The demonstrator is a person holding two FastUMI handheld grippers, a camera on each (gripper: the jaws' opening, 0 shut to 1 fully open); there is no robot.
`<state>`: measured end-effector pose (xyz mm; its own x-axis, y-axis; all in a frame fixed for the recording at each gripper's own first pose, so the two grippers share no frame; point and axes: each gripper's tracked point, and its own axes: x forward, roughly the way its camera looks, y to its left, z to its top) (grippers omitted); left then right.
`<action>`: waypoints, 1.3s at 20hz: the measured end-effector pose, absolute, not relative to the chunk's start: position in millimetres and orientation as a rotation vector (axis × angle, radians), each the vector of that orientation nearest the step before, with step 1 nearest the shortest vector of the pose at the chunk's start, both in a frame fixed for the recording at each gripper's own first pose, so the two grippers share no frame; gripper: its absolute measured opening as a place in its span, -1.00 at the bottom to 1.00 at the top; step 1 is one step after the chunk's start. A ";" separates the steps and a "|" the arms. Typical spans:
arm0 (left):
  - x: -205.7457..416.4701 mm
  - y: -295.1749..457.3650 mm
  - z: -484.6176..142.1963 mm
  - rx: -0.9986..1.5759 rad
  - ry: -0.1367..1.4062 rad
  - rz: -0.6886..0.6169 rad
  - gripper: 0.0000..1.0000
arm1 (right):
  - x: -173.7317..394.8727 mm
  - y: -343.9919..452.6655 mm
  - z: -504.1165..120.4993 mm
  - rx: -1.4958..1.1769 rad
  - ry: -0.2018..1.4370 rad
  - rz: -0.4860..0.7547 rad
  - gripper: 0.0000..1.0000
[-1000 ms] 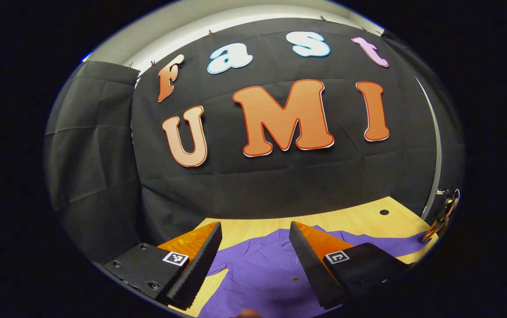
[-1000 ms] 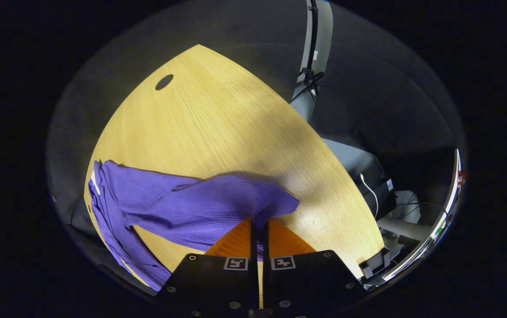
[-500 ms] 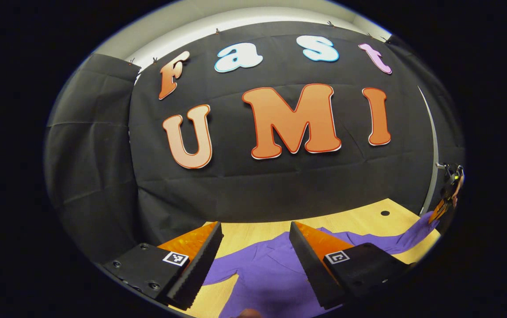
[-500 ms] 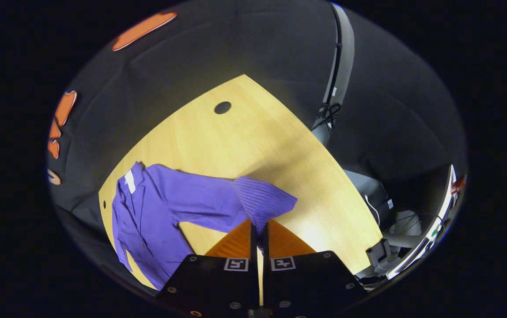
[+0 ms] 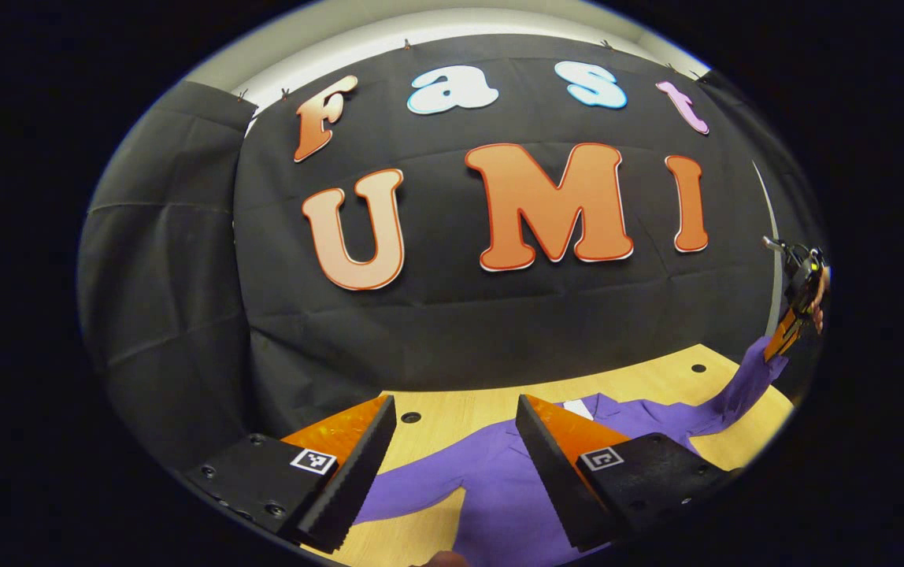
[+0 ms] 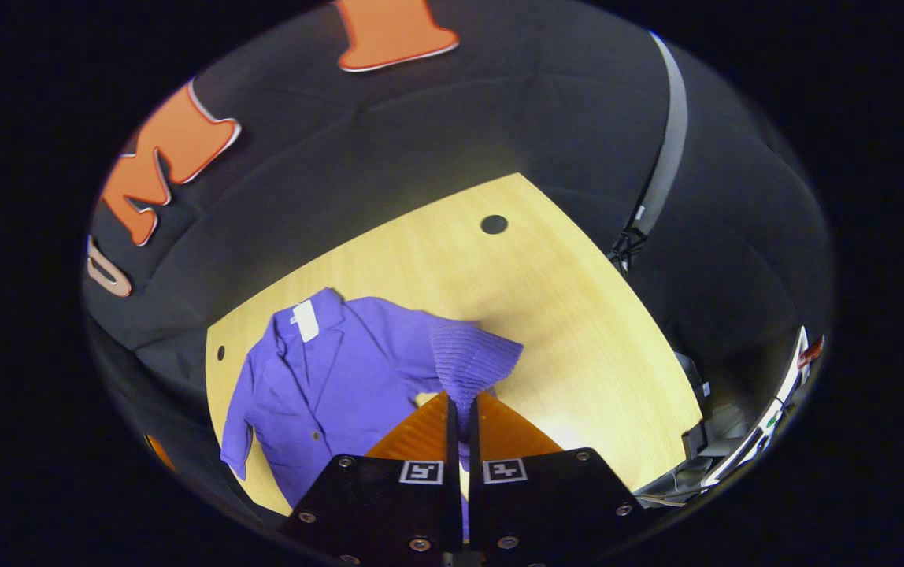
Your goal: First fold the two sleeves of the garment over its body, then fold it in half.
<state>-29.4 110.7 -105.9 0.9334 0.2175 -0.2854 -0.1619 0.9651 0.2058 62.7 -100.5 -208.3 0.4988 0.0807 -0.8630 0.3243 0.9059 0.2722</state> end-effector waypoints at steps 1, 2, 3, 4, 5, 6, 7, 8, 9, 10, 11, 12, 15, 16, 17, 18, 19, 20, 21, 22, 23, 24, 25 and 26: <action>-30.6 121.3 -109.5 0.177 0.319 0.201 0.92 | 68.2 -86.2 -200.4 0.418 1.038 -0.136 -0.92; -32.0 131.6 -111.2 0.176 0.329 0.207 0.92 | 73.3 -71.2 -194.3 0.404 1.033 -0.119 -0.92; -34.5 141.1 -114.1 0.176 0.335 0.215 0.92 | 77.9 -56.5 -187.8 0.393 1.027 -0.099 -0.92; -35.6 150.8 -114.8 0.178 0.339 0.220 0.92 | 84.0 -41.8 -182.0 0.383 1.021 -0.083 -0.92; -38.0 161.3 -116.4 0.180 0.341 0.227 0.92 | 88.6 -26.6 -176.4 0.372 1.016 -0.064 -0.92; -39.9 170.7 -117.3 0.182 0.345 0.233 0.92 | 94.1 -11.5 -171.2 0.364 1.012 -0.049 -0.92; -42.2 180.6 -118.6 0.183 0.349 0.242 0.92 | 98.1 4.7 -167.6 0.357 1.010 -0.028 -0.92; -43.9 191.3 -119.4 0.179 0.352 0.251 0.92 | 103.4 17.8 -163.1 0.353 1.007 -0.018 -0.92; -46.5 201.2 -122.5 0.174 0.361 0.258 0.92 | 107.6 33.0 -160.3 0.350 1.007 0.001 -0.92; -47.8 212.1 -124.4 0.171 0.366 0.266 0.92 | 111.8 46.5 -157.6 0.351 1.006 0.010 -0.92; -50.0 222.2 -126.0 0.169 0.373 0.274 0.92 | 114.4 63.2 -155.1 0.351 1.006 0.030 -0.91; -52.5 233.6 -127.4 0.170 0.377 0.284 0.92 | 117.0 79.1 -154.2 0.352 1.009 0.044 -0.91; -61.7 269.9 -133.2 0.174 0.400 0.316 0.92 | 122.4 130.0 -158.1 0.347 1.024 0.110 -0.92; -65.2 283.4 -136.3 0.177 0.411 0.328 0.92 | 124.2 149.5 -156.5 0.367 1.018 0.140 -0.92; -68.0 296.3 -140.7 0.179 0.422 0.340 0.92 | 122.3 166.5 -150.3 0.390 1.015 0.168 -0.89; -68.6 309.8 -144.4 0.180 0.434 0.352 0.92 | 123.5 181.3 -148.4 0.412 1.009 0.189 -0.87; -71.5 321.5 -149.3 0.181 0.447 0.364 0.92 | 124.1 192.7 -148.7 0.424 1.007 0.202 -0.80; -73.8 332.7 -153.5 0.182 0.461 0.376 0.92 | 126.0 200.0 -147.7 0.426 1.000 0.207 -0.77; -76.0 343.0 -159.7 0.180 0.474 0.385 0.92 | 124.2 202.7 -146.1 0.429 0.990 0.217 -0.66; -75.9 351.3 -163.7 0.179 0.483 0.393 0.92 | 124.9 208.4 -139.8 0.444 0.973 0.232 -0.58; -75.4 359.6 -165.6 0.176 0.493 0.397 0.92 | 125.2 213.9 -133.3 0.461 0.958 0.247 -0.31; -74.5 366.1 -171.0 0.174 0.507 0.402 0.92 | 127.0 214.2 -125.9 0.470 0.933 0.248 -0.21; -73.1 371.8 -177.3 0.167 0.522 0.404 0.92 | 129.1 210.1 -120.1 0.474 0.902 0.244 -0.14; -73.4 377.2 -183.4 0.155 0.548 0.405 0.92 | 131.0 205.0 -113.4 0.474 0.866 0.233 -0.06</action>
<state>-73.4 377.2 -183.4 0.7773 0.4133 -0.4743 -0.3316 0.9098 0.2495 131.0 205.0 -113.4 0.6312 0.3831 -0.6744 -0.0062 0.8720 0.4895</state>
